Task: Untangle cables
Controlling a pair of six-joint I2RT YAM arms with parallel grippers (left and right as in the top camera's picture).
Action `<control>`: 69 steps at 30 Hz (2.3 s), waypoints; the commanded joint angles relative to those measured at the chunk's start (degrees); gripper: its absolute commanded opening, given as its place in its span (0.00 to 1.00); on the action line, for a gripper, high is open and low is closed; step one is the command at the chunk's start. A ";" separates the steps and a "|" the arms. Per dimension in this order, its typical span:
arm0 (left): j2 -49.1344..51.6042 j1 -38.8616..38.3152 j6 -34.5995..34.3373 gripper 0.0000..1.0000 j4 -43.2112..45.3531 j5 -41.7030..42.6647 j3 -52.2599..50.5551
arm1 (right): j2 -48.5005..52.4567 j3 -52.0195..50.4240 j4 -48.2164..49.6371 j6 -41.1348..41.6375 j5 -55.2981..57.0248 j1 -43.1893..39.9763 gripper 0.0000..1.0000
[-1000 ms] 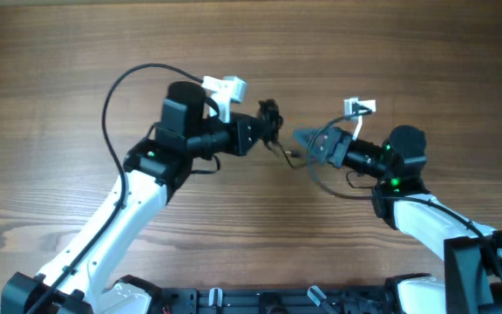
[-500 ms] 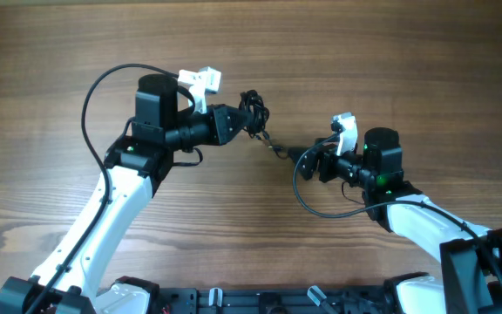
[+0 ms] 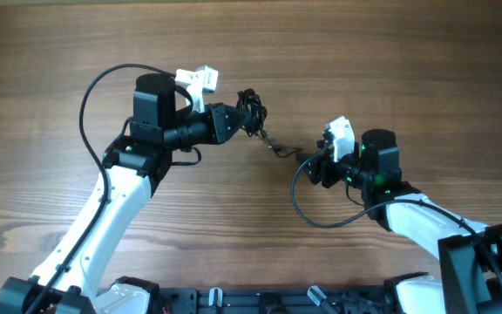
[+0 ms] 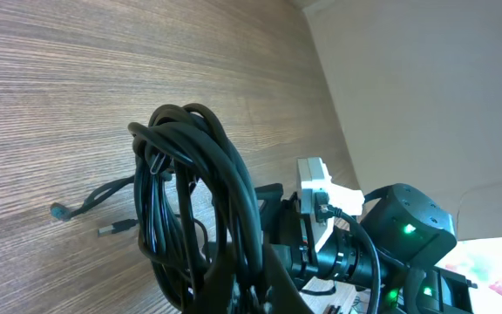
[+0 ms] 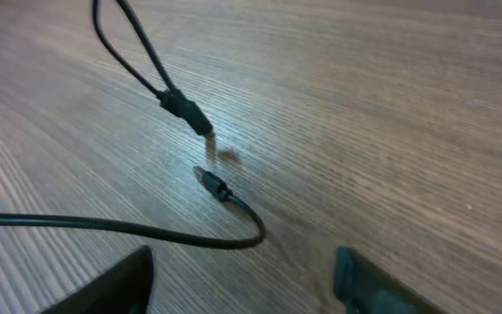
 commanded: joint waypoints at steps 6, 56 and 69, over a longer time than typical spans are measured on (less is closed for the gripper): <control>-0.22 0.26 -0.35 0.04 0.20 0.28 0.70 | 6.75 0.17 8.20 -1.42 -6.36 1.68 0.45; -0.22 0.26 15.91 0.04 -4.98 -3.58 0.68 | -7.89 0.20 34.34 24.94 -35.19 -7.08 0.04; -0.22 0.20 24.11 0.04 -9.35 8.20 0.26 | -9.03 0.17 33.73 37.53 -17.86 -7.65 0.04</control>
